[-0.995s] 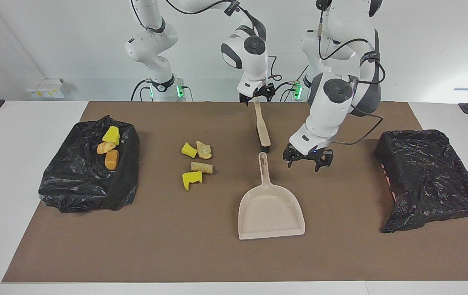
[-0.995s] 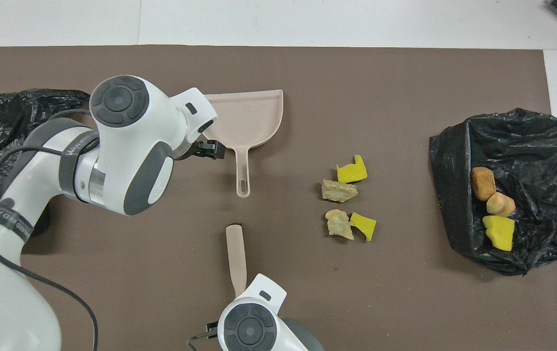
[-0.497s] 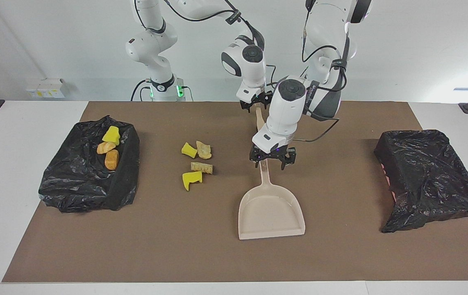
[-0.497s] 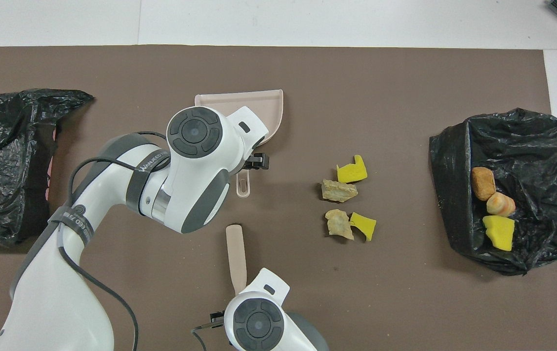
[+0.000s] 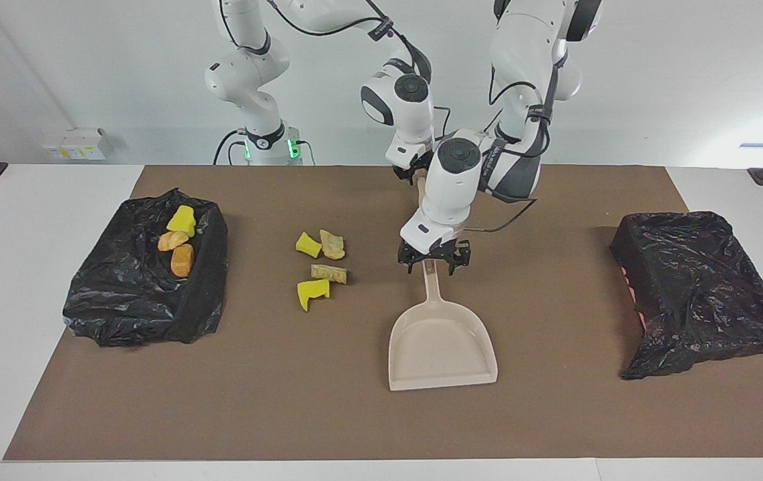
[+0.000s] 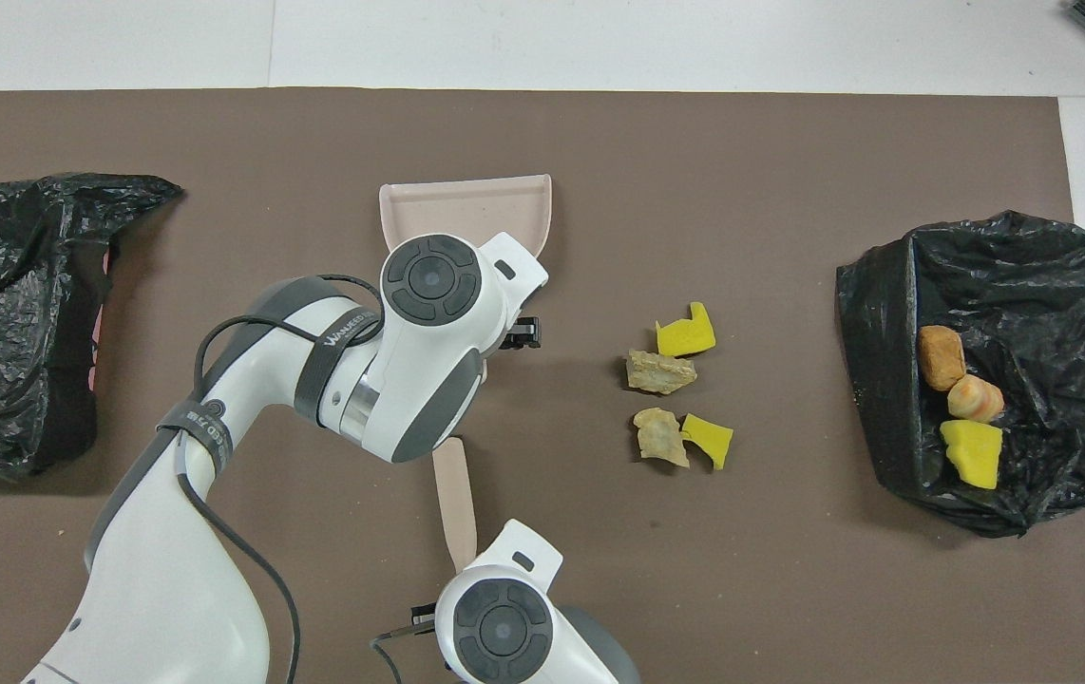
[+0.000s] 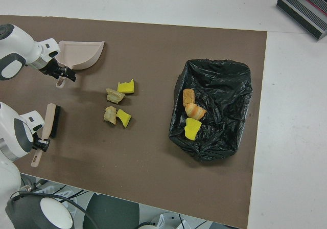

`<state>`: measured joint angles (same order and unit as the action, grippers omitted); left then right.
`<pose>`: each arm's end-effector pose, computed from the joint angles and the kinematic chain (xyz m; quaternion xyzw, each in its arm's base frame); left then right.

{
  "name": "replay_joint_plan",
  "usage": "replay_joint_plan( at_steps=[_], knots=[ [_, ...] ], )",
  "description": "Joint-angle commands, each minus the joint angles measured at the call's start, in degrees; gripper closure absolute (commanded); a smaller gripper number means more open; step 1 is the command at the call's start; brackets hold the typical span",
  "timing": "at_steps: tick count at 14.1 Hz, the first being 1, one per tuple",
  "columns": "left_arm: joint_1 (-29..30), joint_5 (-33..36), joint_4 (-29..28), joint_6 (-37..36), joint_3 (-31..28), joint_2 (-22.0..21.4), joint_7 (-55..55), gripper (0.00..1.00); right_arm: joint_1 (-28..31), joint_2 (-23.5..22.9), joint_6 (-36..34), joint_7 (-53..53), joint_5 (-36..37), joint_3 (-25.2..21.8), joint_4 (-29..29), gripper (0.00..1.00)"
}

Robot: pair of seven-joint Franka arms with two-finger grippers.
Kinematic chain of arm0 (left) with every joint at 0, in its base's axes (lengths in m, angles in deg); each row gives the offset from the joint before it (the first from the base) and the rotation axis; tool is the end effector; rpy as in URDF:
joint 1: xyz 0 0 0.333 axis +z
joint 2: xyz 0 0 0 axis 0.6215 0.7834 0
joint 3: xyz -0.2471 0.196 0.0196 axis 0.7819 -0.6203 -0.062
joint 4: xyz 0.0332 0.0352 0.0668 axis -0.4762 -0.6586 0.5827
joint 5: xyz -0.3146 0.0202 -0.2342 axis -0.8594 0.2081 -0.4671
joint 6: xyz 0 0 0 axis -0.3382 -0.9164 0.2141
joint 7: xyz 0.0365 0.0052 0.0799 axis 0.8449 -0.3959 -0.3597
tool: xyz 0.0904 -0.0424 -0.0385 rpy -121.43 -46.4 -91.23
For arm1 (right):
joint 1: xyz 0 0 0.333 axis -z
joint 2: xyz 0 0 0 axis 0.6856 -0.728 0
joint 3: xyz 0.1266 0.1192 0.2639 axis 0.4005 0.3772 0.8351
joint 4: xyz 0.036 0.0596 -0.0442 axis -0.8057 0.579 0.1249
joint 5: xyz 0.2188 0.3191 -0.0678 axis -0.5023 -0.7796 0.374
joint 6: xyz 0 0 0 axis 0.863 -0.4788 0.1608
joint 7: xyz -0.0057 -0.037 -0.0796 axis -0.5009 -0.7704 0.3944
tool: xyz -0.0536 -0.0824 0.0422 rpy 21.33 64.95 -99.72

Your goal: Sweep and dump trash in bin

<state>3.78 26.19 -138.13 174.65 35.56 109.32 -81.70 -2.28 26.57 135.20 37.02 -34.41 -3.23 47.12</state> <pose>0.5457 -0.3759 0.3591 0.9988 -0.0402 0.0181 0.0194 0.3055 0.4508 0.3286 -0.9914 -0.0627 0.0798 0.0832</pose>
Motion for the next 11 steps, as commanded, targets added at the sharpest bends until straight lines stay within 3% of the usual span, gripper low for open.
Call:
replay_joint_plan(
  at_steps=[1,3,6,11],
  knots=[
    [-0.08,1.03,-0.29,0.24,-0.72,-0.11,-0.46,1.0,0.65,-0.23,-2.07,-1.17,-0.1,-0.14,-1.17,1.0],
    [0.27,1.03,-0.12,0.24,-0.98,-0.37,-0.28,1.0,1.78,2.13,-5.58,-1.08,0.43,-0.32,-0.99,1.0],
    [1.41,1.11,0.41,0.33,-1.5,-0.46,2.25,1.0,7.04,9.94,-12.86,-5.63,1.22,-0.23,2.07,1.0],
    [8.43,1.73,1.03,-2.3,-1.77,-3.53,17.96,1.0,18.99,20.41,-25.96,-12.5,2.97,-0.23,4.63,1.0]
  ],
)
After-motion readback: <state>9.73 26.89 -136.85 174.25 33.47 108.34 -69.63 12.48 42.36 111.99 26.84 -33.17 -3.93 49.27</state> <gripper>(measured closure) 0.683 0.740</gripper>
